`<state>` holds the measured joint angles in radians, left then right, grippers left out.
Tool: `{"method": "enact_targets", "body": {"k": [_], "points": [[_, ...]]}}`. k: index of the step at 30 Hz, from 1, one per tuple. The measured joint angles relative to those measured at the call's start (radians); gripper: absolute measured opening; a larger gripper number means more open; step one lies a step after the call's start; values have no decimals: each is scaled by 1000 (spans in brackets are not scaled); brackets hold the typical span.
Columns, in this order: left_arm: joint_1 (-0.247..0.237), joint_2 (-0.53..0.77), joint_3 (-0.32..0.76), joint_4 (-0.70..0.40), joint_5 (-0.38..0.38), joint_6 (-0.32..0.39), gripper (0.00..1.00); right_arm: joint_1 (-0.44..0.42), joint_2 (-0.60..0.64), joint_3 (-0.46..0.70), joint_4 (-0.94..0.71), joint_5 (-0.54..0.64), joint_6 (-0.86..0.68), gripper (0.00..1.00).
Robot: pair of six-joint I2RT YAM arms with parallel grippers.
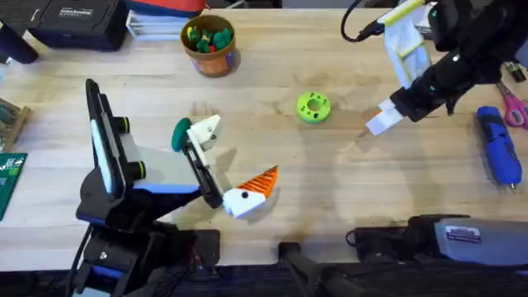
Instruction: Pick up the gripper from the table and insert it into the empty holder that is missing its gripper. Then pick up a screw, insert it into the mounting hole, and use the screwdriver to tighten it. Finally, clean up the table by picking up the vegetable and placing it into the bucket.
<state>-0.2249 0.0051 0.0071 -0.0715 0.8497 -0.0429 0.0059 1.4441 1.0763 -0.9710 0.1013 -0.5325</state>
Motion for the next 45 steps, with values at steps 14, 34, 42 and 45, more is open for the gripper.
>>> {"method": "enact_targets", "body": {"k": [14, 34, 42, 45], "points": [[0, 0, 0, 0, 0, 0, 985, -1, 0, 0, 6, 8, -241, 614], [0, 0, 0, 0, 0, 0, 985, -23, 40, 0, 33, 10, -263, 44], [0, 0, 0, 0, 0, 0, 985, -23, 28, 1, 35, 10, -261, 12], [0, 0, 0, 0, 0, 0, 985, -23, -26, 1, 36, 10, -251, 12]]}}
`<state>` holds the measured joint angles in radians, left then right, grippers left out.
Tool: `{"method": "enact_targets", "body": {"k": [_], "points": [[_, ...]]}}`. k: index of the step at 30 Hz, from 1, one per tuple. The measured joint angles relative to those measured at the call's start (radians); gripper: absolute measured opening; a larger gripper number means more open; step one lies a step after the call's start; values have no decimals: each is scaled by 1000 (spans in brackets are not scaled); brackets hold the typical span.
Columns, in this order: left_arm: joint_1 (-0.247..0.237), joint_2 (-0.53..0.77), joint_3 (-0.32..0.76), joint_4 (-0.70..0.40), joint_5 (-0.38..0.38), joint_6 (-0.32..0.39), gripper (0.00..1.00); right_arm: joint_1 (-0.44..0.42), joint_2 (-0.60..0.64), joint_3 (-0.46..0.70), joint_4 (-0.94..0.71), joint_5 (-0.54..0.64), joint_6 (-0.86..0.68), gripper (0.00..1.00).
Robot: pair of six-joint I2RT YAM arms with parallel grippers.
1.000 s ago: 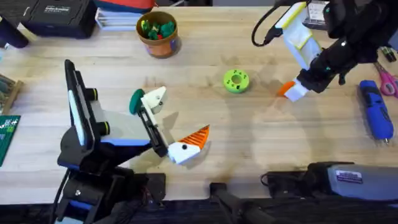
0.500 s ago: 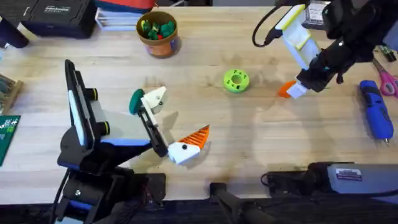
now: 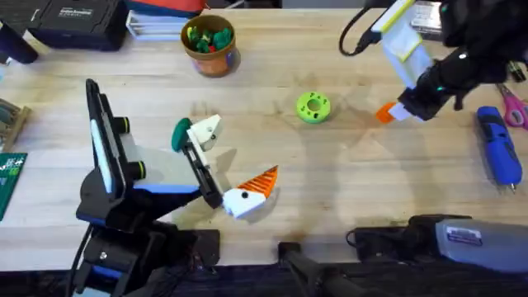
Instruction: Pick up the gripper from the table and insert it into the empty holder that is missing its gripper. Then pick up a screw, insert it into the mounting hole, and use the screwdriver to tighten it. Finally, clean up the table by picking up the vegetable and placing it into the bucket.
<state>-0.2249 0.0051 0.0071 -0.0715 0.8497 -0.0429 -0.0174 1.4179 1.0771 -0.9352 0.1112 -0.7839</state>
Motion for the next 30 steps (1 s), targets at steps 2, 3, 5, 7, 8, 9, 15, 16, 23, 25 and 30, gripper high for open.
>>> {"method": "enact_targets", "body": {"k": [2, 3, 5, 7, 8, 9, 15, 16, 23, 25, 30], "points": [[0, 0, 0, 0, 0, 0, 985, 0, -61, 0, 6, 0, 15, 12], [0, 0, 0, 0, 0, 0, 985, 0, -99, 0, 12, 0, 26, 11], [0, 0, 0, 0, 0, 0, 985, 0, -171, 0, 16, 0, 49, 11], [0, 0, 0, 0, 0, 0, 985, 0, -245, 0, 14, 0, 80, 11], [0, 0, 0, 0, 0, 0, 985, 0, -281, 0, 13, 0, 102, 11], [0, 0, 0, 0, 0, 0, 985, 0, -310, 0, 9, 0, 124, 11], [0, 0, 0, 0, 0, 0, 985, -22, -436, 0, -72, -58, 231, 11], [0, 0, 0, 0, 0, 0, 985, -35, -453, 0, -76, -84, 245, 11], [0, 0, 0, 0, 0, 0, 985, -131, -514, -6, -73, -377, 346, 11], [0, 0, 0, 0, 0, 0, 985, -138, -515, -24, -63, -474, 380, 11], [0, 0, 0, 0, 0, 0, 986, -138, -467, -59, -56, -655, 571, 10]]}}
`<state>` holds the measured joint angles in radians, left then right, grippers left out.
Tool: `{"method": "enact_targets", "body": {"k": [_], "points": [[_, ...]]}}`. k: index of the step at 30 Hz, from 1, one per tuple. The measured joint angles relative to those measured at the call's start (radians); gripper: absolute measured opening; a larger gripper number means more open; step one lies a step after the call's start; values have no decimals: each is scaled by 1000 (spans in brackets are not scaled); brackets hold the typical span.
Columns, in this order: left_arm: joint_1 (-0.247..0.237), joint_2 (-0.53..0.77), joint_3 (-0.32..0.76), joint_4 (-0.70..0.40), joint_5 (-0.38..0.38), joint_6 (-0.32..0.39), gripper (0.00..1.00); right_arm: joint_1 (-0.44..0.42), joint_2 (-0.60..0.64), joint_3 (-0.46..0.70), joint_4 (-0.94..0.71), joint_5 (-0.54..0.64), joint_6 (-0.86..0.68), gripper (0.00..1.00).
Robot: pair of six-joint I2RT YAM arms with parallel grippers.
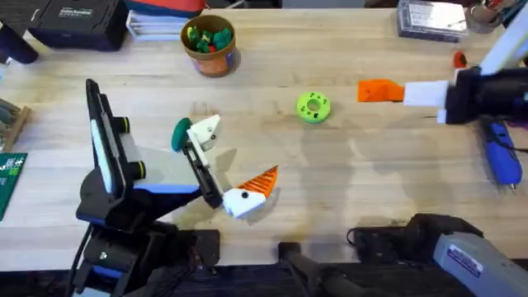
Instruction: Pick up the gripper from the table and insert it into the empty holder that is missing its gripper. Then pick up a screw, insert it into the mounting hole, and use the screwdriver to tighten it. Finally, clean up the table by picking up the vegetable and placing it into the bucket.
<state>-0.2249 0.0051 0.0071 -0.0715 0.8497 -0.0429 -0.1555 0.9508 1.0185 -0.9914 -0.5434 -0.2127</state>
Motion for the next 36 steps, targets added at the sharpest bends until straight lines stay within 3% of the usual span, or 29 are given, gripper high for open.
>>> {"method": "enact_targets", "body": {"k": [5, 9, 17, 22, 30, 36], "points": [[0, 0, 0, 0, 0, 0, 986, 6, 105, -1, -11, -75, 232, 10], [0, 0, 0, 0, 0, 0, 986, 51, 205, -1, -11, -184, 298, 10], [0, 0, 0, 0, 0, 0, 985, 177, 380, -6, -5, -603, 119, 10], [0, 0, 0, 0, 0, 0, 985, 216, 493, -35, -2, -764, 24, 10], [0, 0, 0, 0, 0, 0, 985, 351, 650, -40, 94, -848, -12, 10], [0, 0, 0, 0, 0, 0, 985, 400, 703, -42, 225, -817, 79, 10]]}}
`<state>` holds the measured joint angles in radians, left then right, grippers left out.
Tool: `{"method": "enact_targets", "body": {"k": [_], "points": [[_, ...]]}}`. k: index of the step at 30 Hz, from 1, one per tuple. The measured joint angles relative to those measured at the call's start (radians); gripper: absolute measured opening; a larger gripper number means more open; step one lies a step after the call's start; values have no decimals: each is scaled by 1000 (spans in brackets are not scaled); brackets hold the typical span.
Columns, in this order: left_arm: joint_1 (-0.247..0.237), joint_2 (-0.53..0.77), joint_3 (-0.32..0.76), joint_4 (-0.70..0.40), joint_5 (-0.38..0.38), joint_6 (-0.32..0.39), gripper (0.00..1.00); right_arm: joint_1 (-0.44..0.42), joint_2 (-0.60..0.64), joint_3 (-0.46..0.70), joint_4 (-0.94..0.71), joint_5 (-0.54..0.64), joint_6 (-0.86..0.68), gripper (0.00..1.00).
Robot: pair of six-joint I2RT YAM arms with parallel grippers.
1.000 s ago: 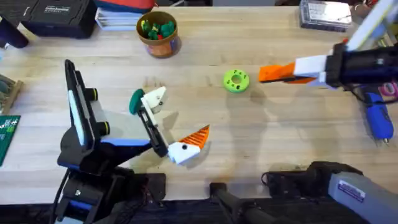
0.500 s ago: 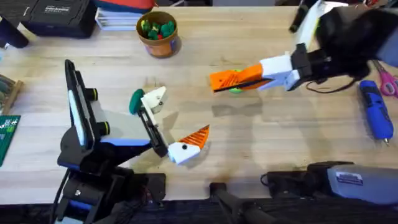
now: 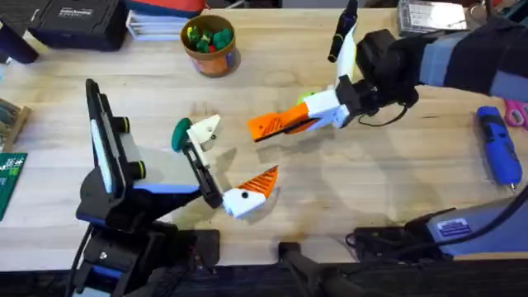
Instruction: Pick up the gripper from the table and insert it into the empty holder that is missing its gripper. Then pick up a screw, insert it into the mounting hole, and use the screwdriver to tighten it. Finally, clean up the table by picking up the vegetable and placing it into the bucket.
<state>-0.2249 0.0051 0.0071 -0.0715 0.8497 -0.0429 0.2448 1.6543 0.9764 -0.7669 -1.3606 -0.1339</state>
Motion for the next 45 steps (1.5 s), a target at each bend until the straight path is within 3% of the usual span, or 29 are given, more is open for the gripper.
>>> {"method": "enact_targets", "body": {"k": [10, 20, 29, 45], "points": [[0, 0, 0, 0, 0, 0, 985, 41, 0, -1, 306, -25, 236, 10], [0, 0, 0, 0, 0, 0, 984, 114, 2, -2, 332, -66, 322, 10], [0, 0, 0, 0, 0, 0, 985, 125, 81, -2, 399, -77, 400, 10], [0, 0, 0, 0, -5, 0, 985, 148, 84, -3, 538, -122, 492, 9]]}}
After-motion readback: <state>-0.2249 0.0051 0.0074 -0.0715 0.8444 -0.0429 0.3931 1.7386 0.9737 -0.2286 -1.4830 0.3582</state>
